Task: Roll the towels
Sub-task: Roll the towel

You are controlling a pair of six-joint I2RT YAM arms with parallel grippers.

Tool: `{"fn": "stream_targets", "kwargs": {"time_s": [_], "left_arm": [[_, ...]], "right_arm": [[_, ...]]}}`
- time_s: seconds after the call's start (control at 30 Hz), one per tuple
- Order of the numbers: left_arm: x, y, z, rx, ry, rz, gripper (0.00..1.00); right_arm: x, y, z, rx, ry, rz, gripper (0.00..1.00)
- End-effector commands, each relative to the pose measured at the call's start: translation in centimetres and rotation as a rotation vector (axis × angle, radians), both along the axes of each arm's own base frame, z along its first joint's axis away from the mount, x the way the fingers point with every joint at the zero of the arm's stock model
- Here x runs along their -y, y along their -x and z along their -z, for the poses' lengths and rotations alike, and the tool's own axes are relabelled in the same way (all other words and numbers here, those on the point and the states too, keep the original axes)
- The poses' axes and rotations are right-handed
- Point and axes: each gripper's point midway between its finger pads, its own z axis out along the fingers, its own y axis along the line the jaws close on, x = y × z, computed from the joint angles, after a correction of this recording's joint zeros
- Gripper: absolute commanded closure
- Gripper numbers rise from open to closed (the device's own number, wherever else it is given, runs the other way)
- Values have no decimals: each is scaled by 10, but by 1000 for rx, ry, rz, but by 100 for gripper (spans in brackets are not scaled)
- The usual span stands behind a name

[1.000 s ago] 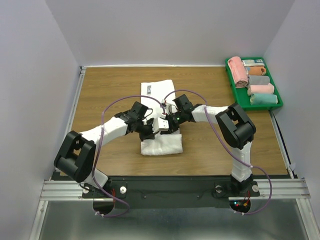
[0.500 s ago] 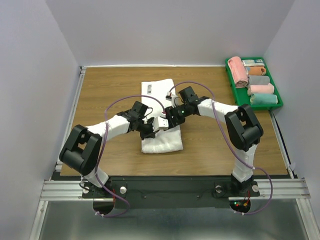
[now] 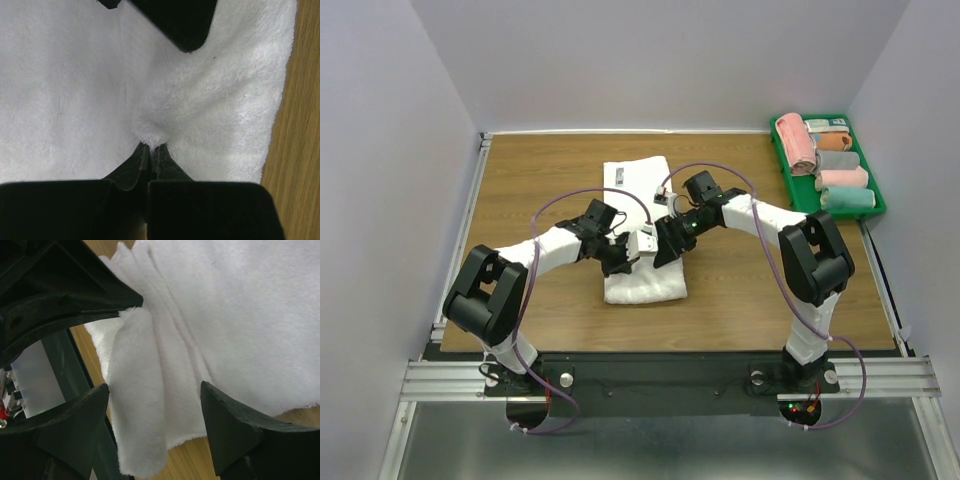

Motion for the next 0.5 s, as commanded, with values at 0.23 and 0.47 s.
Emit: {"fn": "stream_targets", "kwargs": {"time_s": [0.23,0.47], "left_arm": [[-5,-16,1,39,-31,3,100],[-5,-20,-3,33,-20,-4,99]], "right_arm": [[-9,15,-38,-5,-117,-78,16],[6,10,16,51,67,-74,32]]}}
